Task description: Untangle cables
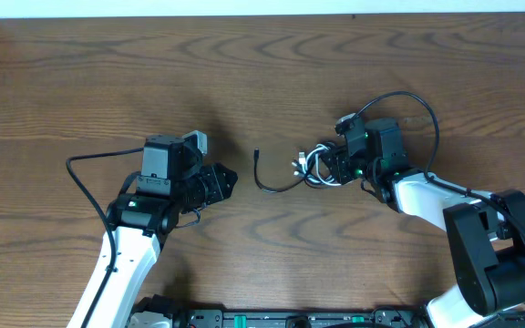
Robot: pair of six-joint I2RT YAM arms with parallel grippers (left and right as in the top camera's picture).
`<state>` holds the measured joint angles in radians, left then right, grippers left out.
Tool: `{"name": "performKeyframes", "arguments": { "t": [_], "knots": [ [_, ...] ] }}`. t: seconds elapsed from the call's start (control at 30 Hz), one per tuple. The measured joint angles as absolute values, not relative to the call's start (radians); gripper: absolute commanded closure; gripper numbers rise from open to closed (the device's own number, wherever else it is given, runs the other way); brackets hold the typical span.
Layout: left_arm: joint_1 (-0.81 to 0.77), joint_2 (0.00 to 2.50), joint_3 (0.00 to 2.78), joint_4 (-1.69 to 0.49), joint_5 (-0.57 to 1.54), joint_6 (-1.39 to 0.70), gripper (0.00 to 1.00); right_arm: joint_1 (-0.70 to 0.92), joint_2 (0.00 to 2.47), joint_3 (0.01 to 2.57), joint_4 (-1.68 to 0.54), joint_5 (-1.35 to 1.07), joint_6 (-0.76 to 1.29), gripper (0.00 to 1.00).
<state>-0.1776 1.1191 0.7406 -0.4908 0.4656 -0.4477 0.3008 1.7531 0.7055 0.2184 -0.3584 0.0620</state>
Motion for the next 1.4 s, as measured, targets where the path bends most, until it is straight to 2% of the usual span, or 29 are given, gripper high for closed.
{"name": "performKeyframes", "arguments": {
  "t": [0.07,0.47,0.67,1.03,1.4],
  "knots": [
    [-0.178,1.119,0.741,-0.491,0.466,-0.448,0.62,0.301,1.753,0.706,0.218,-0.406,0.059,0.99],
    [-0.178,1.119,0.741,-0.490,0.473,-0.448,0.58,0.301,1.753,0.706,0.260,-0.872,0.123,0.99],
    [-0.178,1.119,0.741,-0.455,0.494,-0.448,0.58,0.301,1.754,0.704,0.423,-1.048,0.233,0.99],
    [-0.178,1.120,0.741,-0.341,0.662,-0.447,0.58,0.301,1.755,0.704,0.753,-1.161,0.560,0.99],
    [-0.187,1.199,0.741,-0.200,0.785,-0.391,0.56,0.301,1.755,0.704,0.805,-1.218,0.736,0.99]
  ]
}}
